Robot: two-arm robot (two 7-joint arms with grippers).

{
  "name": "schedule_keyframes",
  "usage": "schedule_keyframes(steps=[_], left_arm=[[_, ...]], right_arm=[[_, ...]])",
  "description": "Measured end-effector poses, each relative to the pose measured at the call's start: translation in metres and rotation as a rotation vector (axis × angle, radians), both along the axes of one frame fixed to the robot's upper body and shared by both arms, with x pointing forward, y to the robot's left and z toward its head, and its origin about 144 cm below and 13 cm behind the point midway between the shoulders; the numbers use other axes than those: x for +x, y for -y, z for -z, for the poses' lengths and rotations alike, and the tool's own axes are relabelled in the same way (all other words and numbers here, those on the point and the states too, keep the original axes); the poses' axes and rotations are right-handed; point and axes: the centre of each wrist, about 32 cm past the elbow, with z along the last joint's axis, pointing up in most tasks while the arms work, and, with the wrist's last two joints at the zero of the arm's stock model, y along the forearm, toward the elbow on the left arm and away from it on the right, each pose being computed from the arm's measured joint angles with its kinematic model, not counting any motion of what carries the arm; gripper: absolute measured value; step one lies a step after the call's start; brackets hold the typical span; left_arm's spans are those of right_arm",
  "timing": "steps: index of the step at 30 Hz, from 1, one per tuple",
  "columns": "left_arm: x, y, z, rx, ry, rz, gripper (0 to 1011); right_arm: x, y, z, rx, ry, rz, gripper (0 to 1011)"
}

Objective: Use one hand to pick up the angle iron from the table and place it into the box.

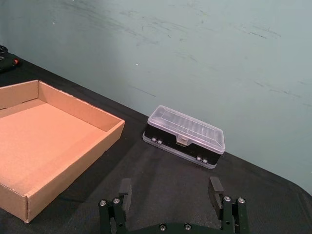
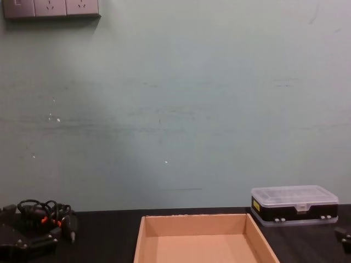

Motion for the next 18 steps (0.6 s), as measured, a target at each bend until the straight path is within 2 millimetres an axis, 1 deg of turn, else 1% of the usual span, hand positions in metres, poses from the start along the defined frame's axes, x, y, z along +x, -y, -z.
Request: schedule_keyframes(steps=[18], left_arm=[[0.0000,0.0000,0.0000,0.000,0.000,0.000,1012]], right_arm=[[0.0000,0.0000,0.0000,0.000,0.000,0.000,1000]])
